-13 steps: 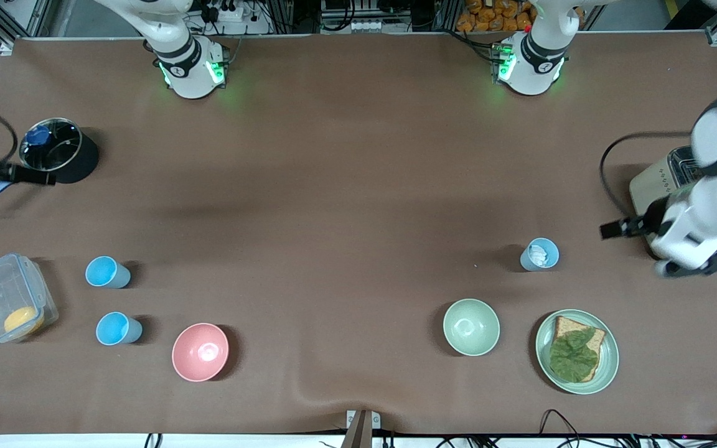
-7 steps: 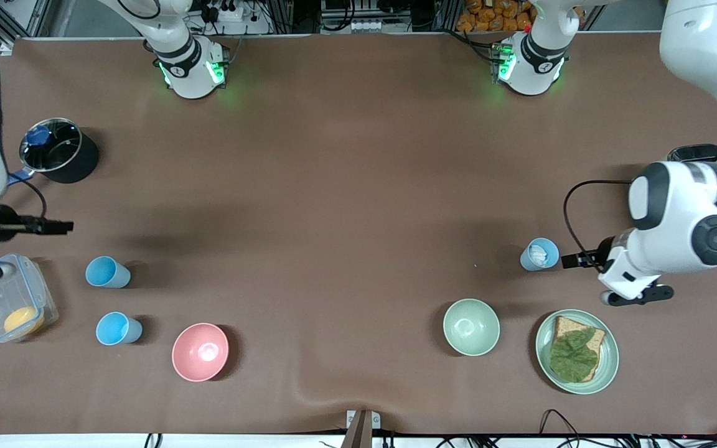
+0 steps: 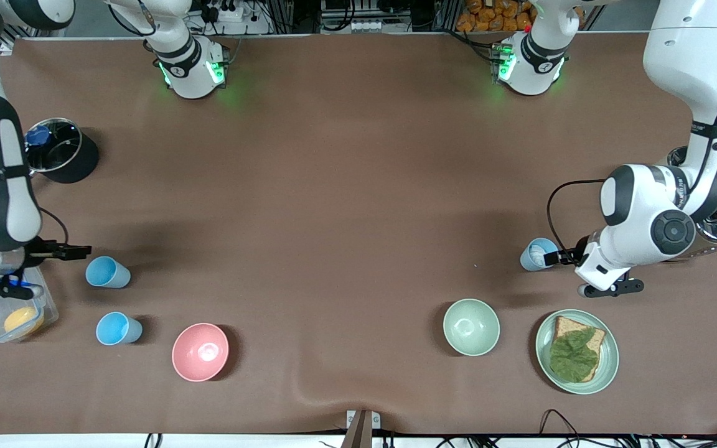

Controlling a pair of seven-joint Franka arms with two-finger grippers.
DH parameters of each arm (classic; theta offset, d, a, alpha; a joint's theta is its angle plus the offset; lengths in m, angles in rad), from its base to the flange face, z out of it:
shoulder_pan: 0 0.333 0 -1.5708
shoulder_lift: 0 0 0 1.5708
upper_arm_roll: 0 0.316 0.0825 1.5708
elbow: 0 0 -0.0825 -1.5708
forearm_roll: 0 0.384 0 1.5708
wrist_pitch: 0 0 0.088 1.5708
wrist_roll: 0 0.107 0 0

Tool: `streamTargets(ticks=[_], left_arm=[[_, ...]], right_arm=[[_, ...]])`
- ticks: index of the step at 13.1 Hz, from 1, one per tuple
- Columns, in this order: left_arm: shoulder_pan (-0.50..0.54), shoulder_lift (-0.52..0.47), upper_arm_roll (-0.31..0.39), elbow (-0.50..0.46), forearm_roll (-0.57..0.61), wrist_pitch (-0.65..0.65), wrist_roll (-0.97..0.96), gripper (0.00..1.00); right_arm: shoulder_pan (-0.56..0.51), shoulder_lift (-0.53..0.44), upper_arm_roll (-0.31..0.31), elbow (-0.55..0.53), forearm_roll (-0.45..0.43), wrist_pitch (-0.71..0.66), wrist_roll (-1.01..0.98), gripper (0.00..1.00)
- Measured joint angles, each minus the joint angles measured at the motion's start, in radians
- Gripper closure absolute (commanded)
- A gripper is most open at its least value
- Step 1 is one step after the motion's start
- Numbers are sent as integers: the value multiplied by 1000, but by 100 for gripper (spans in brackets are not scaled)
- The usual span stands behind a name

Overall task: Stack blue cups with both arms
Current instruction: 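Close the left gripper on its blue cup while the right gripper grasps its cup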

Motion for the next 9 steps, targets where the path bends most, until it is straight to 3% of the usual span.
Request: streamTargets(ticks=[3, 4, 5, 7, 8, 9], left_arm=[[0, 0, 0, -54, -1, 69, 0, 2], [0, 0, 0, -65, -1, 78, 0, 11], [0, 0, 0, -72, -1, 81, 0, 29], [-1, 0, 0, -75, -1, 83, 0, 92], [-3, 0, -1, -76, -1, 83, 0, 100], [-8, 0, -4, -76, -1, 83, 0, 100]], right_arm=[[3, -1, 7, 21, 0, -1, 0, 0], [3, -1, 9, 25, 0, 1, 0, 0], [4, -1, 10, 27, 0, 13, 0, 0], [9, 1, 15, 25, 0, 67, 0, 0], [13, 6, 15, 22, 0, 86, 0, 0], [16, 12, 15, 17, 0, 101, 0, 0]])
